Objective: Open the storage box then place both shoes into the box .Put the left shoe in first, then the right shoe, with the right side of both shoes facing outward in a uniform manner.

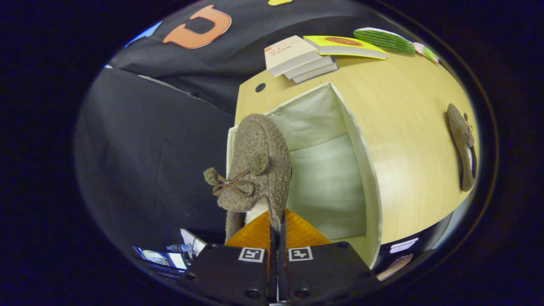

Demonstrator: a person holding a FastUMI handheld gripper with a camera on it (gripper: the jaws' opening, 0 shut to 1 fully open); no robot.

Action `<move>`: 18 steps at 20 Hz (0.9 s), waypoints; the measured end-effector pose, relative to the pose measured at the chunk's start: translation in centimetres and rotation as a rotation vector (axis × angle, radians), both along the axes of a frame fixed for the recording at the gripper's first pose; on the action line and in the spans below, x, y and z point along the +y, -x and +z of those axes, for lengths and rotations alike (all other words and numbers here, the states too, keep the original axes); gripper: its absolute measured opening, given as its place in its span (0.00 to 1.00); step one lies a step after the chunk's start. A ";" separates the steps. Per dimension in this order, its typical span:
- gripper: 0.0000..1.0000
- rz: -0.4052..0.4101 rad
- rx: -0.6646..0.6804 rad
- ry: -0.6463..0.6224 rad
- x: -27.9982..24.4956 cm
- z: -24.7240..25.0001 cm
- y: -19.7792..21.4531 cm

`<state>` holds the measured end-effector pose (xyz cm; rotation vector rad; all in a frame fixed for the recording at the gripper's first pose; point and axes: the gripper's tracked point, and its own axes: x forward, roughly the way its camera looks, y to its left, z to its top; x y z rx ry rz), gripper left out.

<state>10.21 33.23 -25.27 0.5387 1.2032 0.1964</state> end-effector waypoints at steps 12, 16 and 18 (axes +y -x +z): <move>0.76 0.146 -0.180 -0.017 1.0 3.2 0.2; 0.81 0.189 -0.272 0.119 -2.2 5.9 0.0; 0.81 0.185 -0.348 0.214 -5.4 7.7 -1.1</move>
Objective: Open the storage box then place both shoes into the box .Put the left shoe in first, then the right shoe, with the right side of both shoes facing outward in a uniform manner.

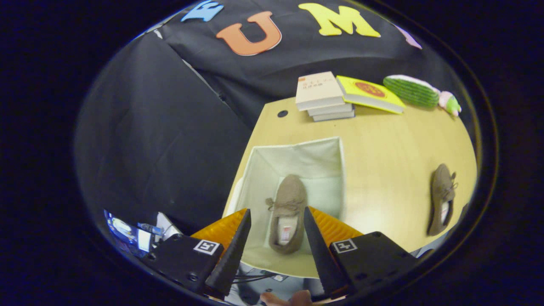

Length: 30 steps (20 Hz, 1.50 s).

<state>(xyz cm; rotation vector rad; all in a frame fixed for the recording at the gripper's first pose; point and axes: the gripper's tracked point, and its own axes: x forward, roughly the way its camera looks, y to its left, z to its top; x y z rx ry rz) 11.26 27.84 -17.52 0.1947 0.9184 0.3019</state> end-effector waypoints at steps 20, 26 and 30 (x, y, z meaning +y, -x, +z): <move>0.92 -0.117 0.106 0.343 -35.3 -3.3 6.0; 0.92 -0.169 0.321 0.266 -39.5 -11.1 5.1; 0.91 -0.172 0.396 0.237 -40.6 -14.3 4.1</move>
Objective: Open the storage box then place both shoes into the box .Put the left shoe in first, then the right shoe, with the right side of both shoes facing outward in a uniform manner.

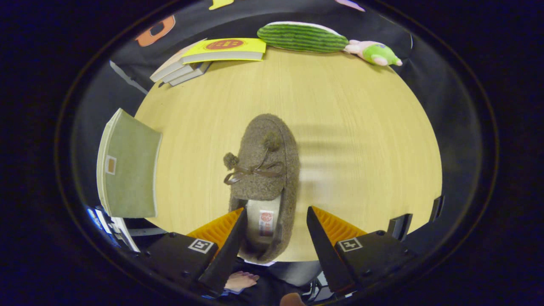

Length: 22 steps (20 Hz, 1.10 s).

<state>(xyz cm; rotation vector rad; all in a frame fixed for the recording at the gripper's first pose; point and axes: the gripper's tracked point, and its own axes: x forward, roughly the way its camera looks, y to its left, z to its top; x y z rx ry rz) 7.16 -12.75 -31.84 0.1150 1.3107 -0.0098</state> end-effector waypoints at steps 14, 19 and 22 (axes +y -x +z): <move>0.07 -0.160 0.003 -0.150 -1.6 -2.3 -0.5; 0.06 -0.276 -0.014 -0.240 -1.3 -1.2 -0.4; 0.06 -0.318 -0.050 -0.273 -0.2 0.2 -0.7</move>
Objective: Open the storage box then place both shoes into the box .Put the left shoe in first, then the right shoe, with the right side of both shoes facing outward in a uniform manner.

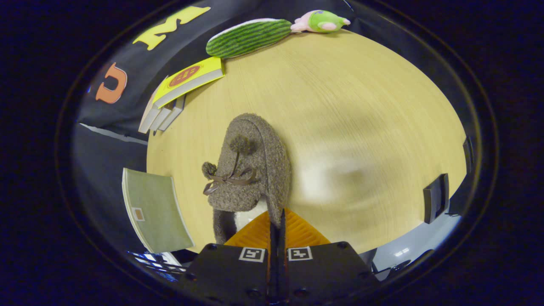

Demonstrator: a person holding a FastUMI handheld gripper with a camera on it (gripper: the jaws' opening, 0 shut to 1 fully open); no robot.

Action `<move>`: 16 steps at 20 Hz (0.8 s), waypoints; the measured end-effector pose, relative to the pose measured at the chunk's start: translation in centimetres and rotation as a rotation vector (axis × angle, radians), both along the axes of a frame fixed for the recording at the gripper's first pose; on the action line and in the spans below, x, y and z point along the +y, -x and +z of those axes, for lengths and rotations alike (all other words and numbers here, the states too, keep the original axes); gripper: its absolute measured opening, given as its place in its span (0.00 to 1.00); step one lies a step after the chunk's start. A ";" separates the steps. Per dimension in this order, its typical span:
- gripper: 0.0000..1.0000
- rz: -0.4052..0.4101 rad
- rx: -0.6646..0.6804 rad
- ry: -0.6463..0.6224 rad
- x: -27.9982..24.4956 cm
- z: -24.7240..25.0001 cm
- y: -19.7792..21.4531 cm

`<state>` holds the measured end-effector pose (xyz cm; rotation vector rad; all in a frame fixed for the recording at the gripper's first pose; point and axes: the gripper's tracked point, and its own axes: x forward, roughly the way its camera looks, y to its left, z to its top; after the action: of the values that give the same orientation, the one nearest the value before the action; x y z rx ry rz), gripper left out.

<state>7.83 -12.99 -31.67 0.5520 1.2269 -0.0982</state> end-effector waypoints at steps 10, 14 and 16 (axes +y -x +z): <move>0.06 -0.009 -0.164 -0.112 9.9 11.2 -0.3; 0.06 0.046 -0.250 -0.111 17.4 16.8 -0.8; 0.06 0.093 -0.282 -0.099 21.8 18.9 -0.7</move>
<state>8.57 8.84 -12.73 0.5728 0.9835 0.1166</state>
